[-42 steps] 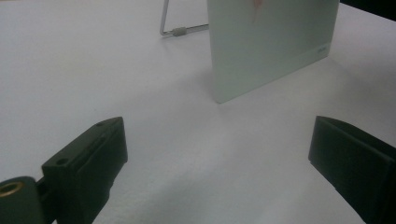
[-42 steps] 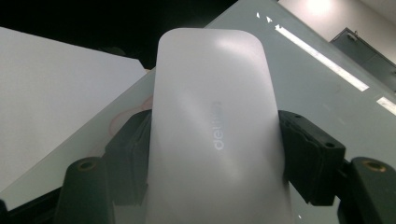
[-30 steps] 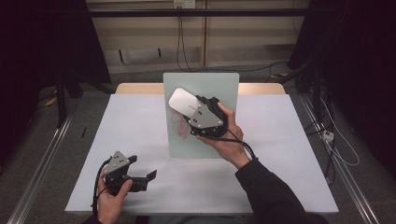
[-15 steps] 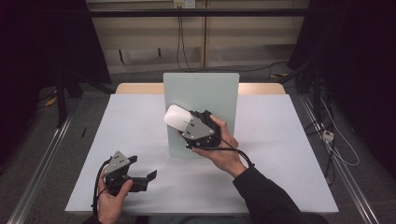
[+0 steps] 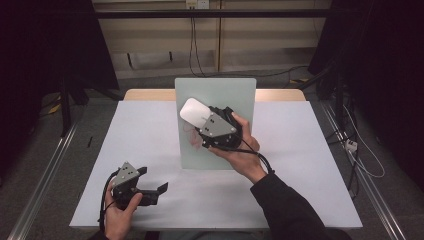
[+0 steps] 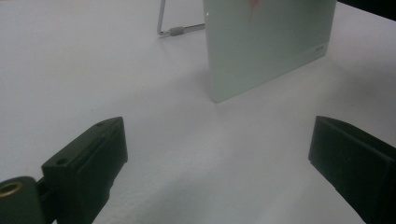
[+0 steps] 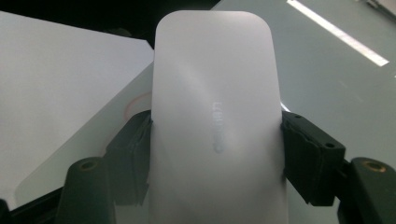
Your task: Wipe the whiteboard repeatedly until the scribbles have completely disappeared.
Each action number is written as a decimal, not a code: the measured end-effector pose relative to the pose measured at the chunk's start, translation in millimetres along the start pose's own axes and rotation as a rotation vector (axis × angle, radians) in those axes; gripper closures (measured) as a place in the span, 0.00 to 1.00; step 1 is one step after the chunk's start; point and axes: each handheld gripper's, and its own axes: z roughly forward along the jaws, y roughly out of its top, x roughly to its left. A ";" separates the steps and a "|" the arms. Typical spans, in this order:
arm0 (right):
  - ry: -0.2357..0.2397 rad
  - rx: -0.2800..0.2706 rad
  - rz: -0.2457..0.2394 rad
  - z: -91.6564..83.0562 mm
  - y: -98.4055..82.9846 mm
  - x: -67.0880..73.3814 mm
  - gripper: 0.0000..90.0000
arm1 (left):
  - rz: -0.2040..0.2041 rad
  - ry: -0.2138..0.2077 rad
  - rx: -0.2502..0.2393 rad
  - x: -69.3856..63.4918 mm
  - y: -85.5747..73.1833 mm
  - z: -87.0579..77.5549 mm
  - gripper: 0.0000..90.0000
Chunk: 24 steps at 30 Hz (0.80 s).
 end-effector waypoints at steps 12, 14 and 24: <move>0.044 0.024 0.022 5.6 -4.2 17.9 0.35 | -0.001 0.001 0.002 -0.4 -0.2 0.6 0.05; 0.066 0.035 0.018 7.5 -8.4 27.6 0.35 | -0.001 -0.001 0.002 -0.7 -0.1 0.6 0.05; 0.137 0.067 0.004 11.2 -23.7 52.8 0.35 | 0.002 0.001 0.004 -0.4 -0.2 0.9 0.05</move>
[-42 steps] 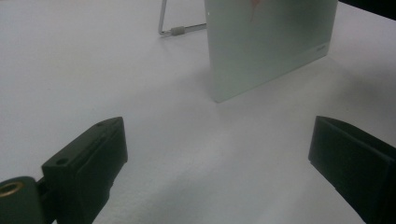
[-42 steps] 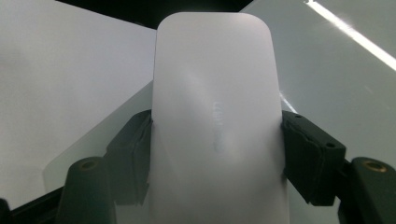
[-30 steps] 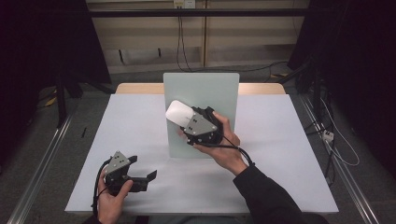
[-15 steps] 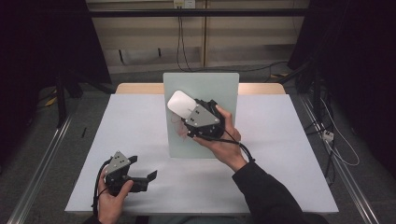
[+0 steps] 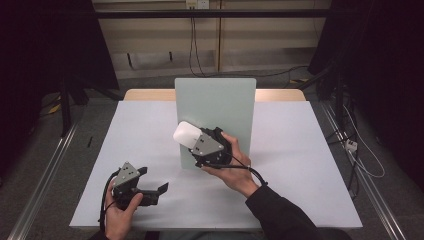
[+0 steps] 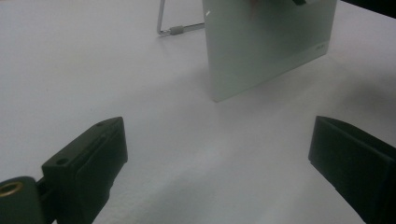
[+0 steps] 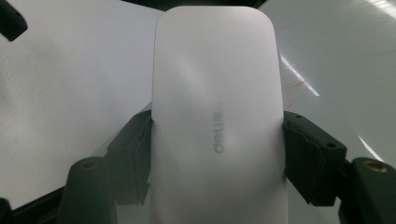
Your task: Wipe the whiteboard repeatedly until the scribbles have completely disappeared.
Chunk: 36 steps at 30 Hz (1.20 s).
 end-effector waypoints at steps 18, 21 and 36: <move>-0.127 -0.036 0.042 -16.5 16.6 -35.8 0.35 | 0.000 0.001 -0.001 0.1 -0.1 -0.3 0.05; -0.135 -0.039 0.047 -16.0 17.2 -35.6 0.35 | -0.003 0.001 -0.001 -0.3 -0.1 -0.1 0.05; 0.017 0.043 -0.019 2.0 -6.6 11.3 0.35 | -0.001 -0.002 -0.001 -0.6 0.0 -0.3 0.05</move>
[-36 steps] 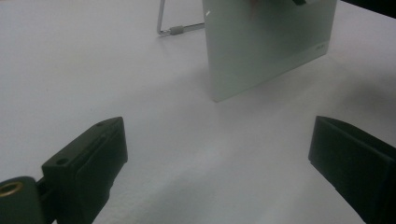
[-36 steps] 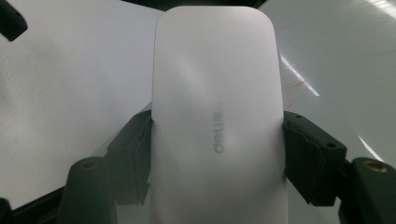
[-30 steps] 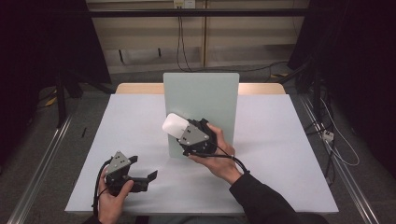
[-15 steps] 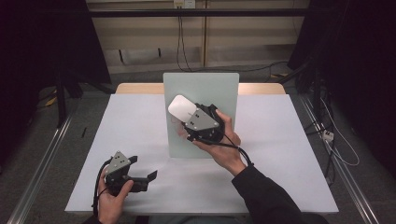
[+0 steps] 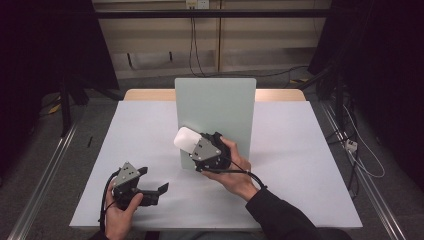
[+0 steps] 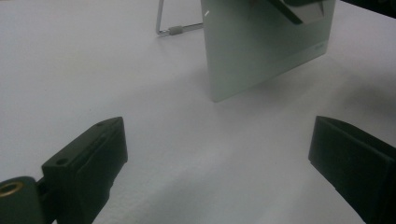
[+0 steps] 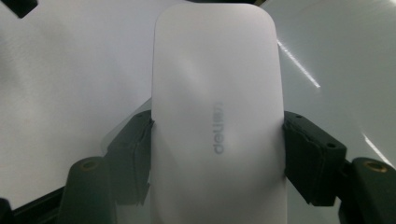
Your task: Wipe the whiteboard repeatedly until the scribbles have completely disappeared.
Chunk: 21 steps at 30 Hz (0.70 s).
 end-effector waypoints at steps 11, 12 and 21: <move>-0.015 -0.017 0.020 -1.2 9.0 -8.9 0.35 | 0.001 0.000 0.002 0.0 0.1 0.2 0.05; -0.015 -0.017 0.020 -1.2 9.0 -8.9 0.35 | -0.002 0.000 0.000 -0.1 0.0 0.1 0.05; -0.095 -0.062 0.069 -11.9 29.1 -40.2 0.35 | -0.001 -0.002 0.001 0.4 -0.1 0.0 0.05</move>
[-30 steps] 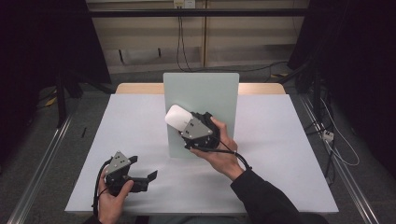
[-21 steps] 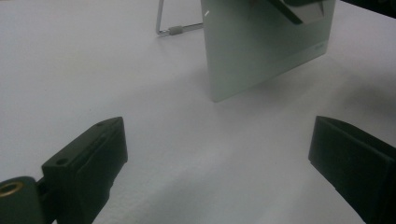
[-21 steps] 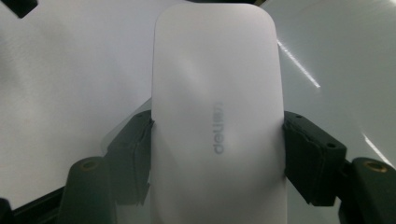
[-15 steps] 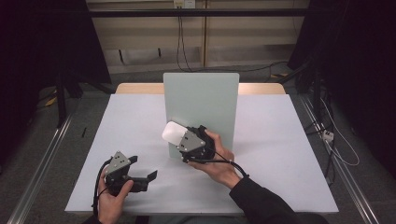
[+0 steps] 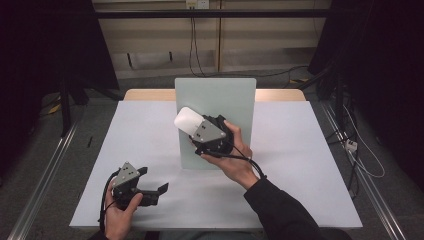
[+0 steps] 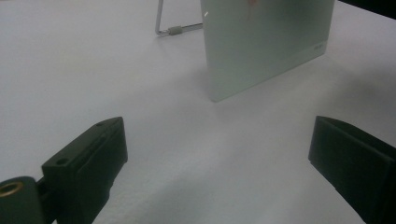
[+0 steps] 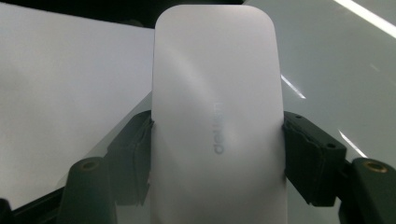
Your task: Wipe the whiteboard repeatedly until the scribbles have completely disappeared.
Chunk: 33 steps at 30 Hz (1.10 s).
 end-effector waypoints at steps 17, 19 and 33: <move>0.084 0.062 -0.044 6.5 -30.5 38.7 0.35 | 0.004 -0.002 0.005 -0.9 -0.1 1.3 0.05; 0.104 0.074 -0.045 7.9 -35.5 45.0 0.35 | 0.005 -0.002 0.005 -1.2 -0.1 1.3 0.05; 0.094 0.059 -0.028 5.5 -29.6 35.0 0.35 | 0.006 -0.003 0.005 -1.1 0.0 1.1 0.05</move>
